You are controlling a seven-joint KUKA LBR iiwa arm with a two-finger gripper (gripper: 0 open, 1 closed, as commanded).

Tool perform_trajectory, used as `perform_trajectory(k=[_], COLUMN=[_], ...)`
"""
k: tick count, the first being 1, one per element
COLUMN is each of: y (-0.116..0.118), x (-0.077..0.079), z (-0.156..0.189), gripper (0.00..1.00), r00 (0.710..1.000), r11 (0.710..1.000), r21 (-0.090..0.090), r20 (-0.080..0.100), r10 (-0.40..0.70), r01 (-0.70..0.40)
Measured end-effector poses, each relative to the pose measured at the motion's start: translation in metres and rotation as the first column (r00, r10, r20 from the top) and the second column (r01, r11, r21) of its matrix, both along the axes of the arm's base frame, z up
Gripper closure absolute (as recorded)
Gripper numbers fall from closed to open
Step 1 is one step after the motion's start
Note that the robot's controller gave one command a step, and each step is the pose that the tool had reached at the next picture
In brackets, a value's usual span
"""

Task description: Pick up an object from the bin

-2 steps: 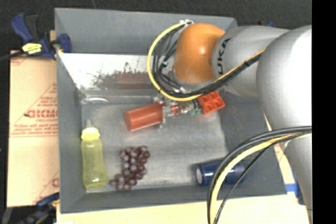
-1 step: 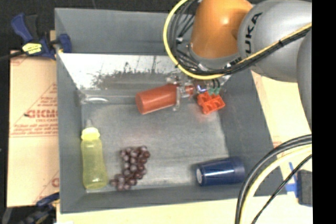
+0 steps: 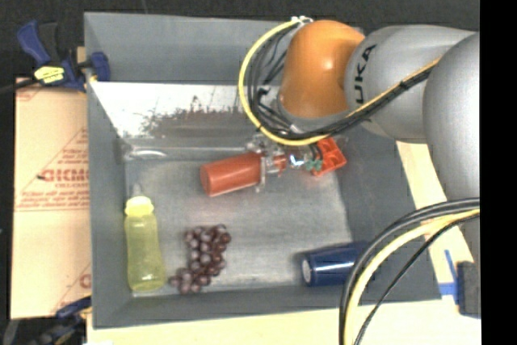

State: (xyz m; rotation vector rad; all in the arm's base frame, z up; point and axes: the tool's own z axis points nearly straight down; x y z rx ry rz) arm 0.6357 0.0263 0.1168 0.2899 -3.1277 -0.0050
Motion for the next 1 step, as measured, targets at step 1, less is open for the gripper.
perform_trajectory(k=[1], y=[-0.0033], x=[0.0162], z=[0.1071], gripper=[1.00], r00=[0.998], r11=[0.999], r21=[-0.004], r20=[0.036], r10=[0.048], r01=[-0.048])
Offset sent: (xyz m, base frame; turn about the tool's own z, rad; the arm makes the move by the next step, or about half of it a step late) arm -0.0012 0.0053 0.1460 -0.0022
